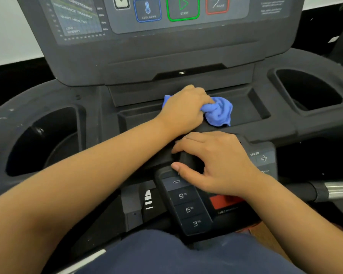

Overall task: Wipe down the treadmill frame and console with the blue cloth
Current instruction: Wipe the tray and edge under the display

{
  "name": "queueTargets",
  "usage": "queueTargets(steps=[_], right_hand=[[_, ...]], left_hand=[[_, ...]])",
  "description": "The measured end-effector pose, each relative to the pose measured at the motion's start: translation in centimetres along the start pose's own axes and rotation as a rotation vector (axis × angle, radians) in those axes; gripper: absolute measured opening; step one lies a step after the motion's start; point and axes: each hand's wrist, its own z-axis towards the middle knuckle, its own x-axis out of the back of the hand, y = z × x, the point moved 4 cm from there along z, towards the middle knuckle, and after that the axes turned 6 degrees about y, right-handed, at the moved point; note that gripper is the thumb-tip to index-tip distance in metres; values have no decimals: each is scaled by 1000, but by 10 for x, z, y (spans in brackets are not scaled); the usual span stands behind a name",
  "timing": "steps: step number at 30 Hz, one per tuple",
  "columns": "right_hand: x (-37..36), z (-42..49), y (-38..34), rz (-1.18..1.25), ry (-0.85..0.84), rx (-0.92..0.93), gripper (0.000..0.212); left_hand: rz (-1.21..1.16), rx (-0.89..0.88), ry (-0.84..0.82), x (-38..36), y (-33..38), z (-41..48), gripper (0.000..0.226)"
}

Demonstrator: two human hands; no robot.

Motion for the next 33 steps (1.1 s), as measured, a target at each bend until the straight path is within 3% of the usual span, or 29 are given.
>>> queueTargets(steps=[6, 10, 14, 18, 21, 27, 33], right_hand=[[-1, -2, -1, -15, -2, -9, 34], [-2, -2, -1, -8, -9, -3, 34], [-2, -3, -1, -9, -7, 7, 34], [-1, -3, 0, -14, -16, 6, 33], [-1, -2, 0, -8, -21, 13, 33], [-2, -1, 0, 16, -19, 20, 34], [-2, -2, -1, -2, 13, 20, 33]], left_hand=[[-8, 110, 63, 51, -44, -89, 24], [38, 229, -16, 80, -43, -141, 42], [105, 207, -43, 90, -27, -162, 40], [-114, 207, -58, 95, -42, -167, 30], [-293, 77, -92, 90, -51, -170, 32], [-84, -160, -82, 83, -77, -124, 36], [95, -377, 61, 63, -67, -90, 32]])
